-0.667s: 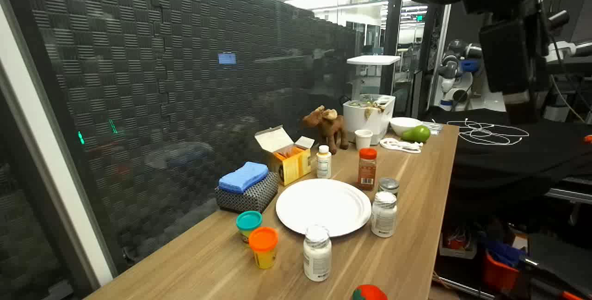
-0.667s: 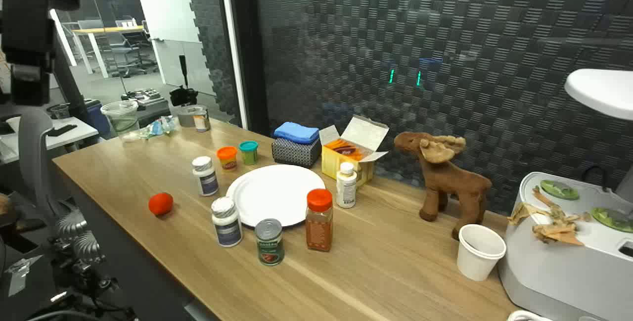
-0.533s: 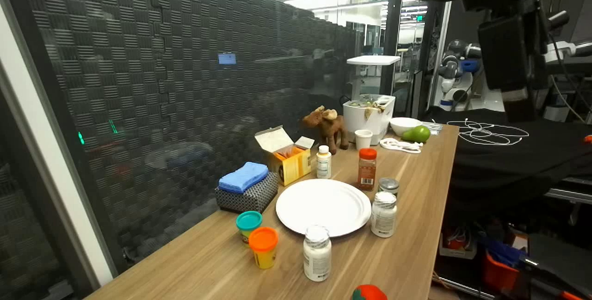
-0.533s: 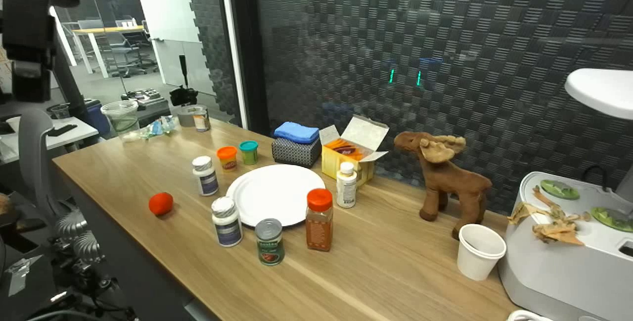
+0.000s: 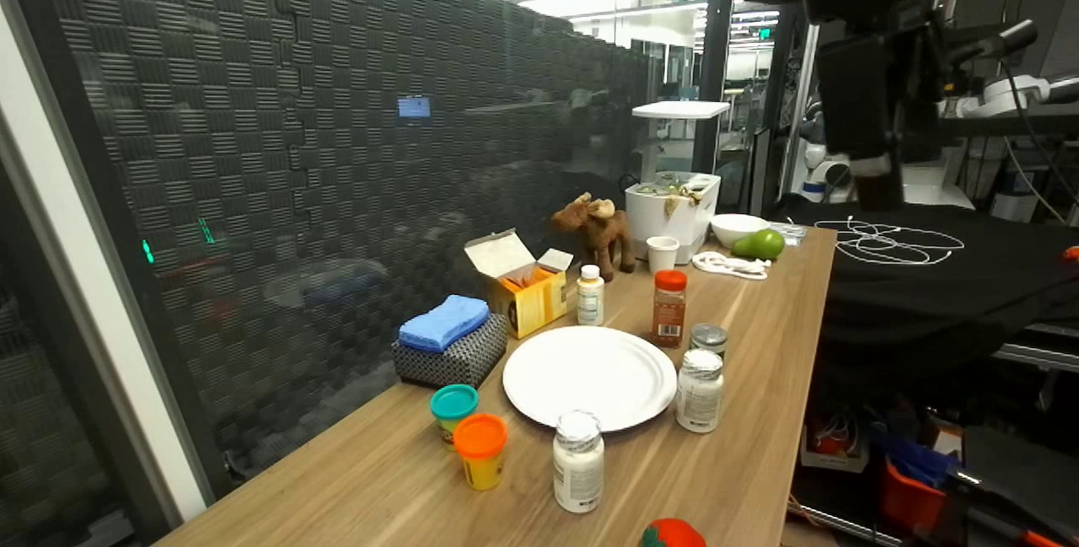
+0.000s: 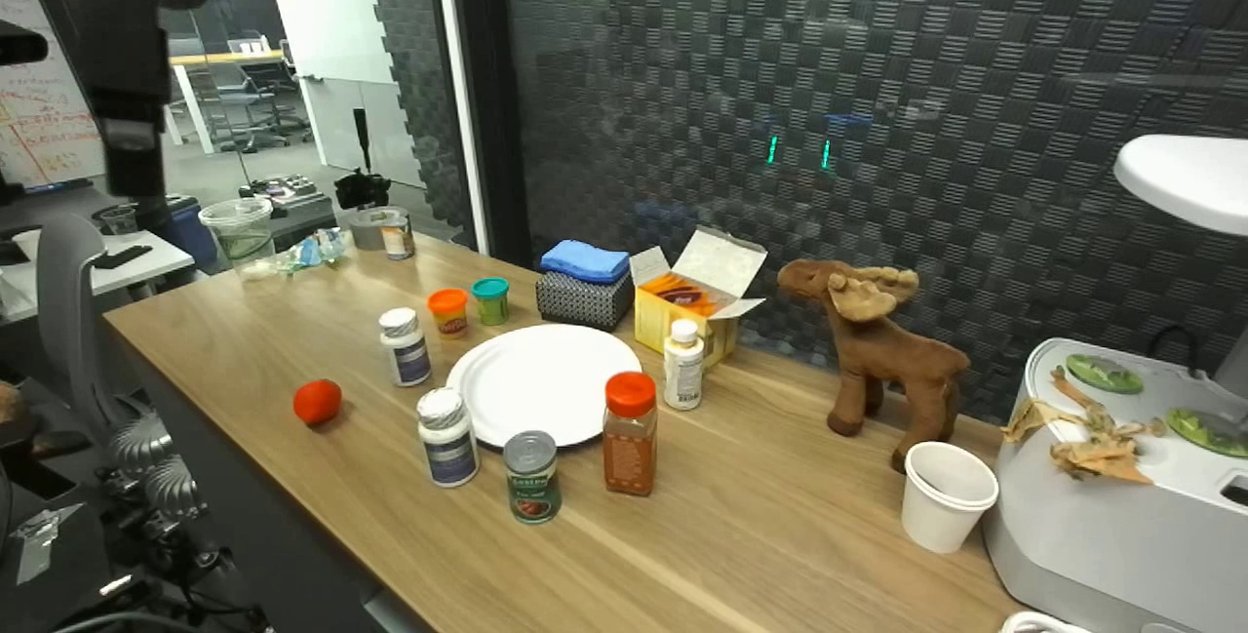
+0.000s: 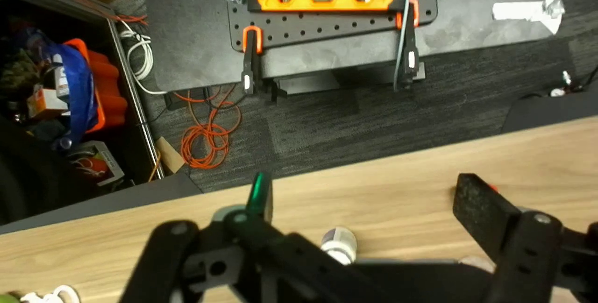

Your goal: Put the bottles on the red object on the plate

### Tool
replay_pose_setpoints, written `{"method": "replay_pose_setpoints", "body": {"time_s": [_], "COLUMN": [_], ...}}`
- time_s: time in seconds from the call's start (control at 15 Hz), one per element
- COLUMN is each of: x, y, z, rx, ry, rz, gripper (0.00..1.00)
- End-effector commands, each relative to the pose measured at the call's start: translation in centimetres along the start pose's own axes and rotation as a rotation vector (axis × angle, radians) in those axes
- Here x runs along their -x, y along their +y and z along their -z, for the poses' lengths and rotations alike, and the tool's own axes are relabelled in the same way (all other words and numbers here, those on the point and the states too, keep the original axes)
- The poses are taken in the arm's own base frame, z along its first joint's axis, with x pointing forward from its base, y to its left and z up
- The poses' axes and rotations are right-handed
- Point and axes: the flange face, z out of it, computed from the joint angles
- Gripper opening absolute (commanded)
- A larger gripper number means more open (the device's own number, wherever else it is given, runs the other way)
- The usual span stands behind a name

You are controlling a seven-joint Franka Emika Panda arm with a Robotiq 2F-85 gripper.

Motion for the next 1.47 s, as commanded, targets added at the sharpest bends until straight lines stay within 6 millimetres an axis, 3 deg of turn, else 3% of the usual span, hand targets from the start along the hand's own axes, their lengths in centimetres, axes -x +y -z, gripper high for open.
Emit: {"method": "replay_pose_setpoints", "body": {"time_s": [0.0,0.33,0.73,1.13,1.4], "x": [-5.7,-14.3,-22.3,-28.7,-31.6], "y": [2.3,5.0,6.7,7.2,7.4], "z": [1.2,0.6,-1.6,-5.2,-7.9], "rx": [-0.059,-0.133,-0.113,-0.11,-0.12], "ry": [0.094,0.21,0.21,0.19,0.16], "rz": [-0.053,-0.092,-0.095,-0.086,-0.086], "gripper": [1.0,1.0,1.0,1.0,1.0]}}
